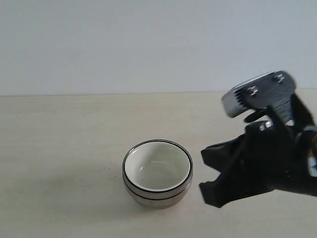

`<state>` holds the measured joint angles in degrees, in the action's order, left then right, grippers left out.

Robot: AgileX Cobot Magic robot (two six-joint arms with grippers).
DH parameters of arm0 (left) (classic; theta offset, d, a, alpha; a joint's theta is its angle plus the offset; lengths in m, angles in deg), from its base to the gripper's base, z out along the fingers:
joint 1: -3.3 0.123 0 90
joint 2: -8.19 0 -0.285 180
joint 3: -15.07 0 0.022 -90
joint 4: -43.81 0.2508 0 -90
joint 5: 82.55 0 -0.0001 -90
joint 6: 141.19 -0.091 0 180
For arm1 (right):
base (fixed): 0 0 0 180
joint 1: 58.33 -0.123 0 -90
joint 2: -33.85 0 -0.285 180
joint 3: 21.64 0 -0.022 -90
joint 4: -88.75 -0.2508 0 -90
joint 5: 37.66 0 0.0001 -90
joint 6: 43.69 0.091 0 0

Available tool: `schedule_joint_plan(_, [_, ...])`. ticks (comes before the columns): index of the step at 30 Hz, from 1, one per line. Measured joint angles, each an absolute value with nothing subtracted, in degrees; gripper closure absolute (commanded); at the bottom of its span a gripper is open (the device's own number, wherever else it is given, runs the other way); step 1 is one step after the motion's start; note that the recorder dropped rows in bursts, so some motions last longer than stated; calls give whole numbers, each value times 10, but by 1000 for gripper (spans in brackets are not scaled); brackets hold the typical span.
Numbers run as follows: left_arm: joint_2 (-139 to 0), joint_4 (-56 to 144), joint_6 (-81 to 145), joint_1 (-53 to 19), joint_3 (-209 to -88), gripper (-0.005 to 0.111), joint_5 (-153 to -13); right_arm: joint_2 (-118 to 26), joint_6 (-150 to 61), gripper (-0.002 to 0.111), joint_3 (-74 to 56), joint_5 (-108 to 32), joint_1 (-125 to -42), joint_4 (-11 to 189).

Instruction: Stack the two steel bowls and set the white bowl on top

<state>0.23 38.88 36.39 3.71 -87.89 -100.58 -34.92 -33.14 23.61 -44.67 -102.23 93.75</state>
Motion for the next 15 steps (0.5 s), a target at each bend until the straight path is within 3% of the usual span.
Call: schedule_joint_plan(15, [2, 389, 364, 37, -879, 103, -1006, 87, -340, 108, 236, -496, -1022, 938])
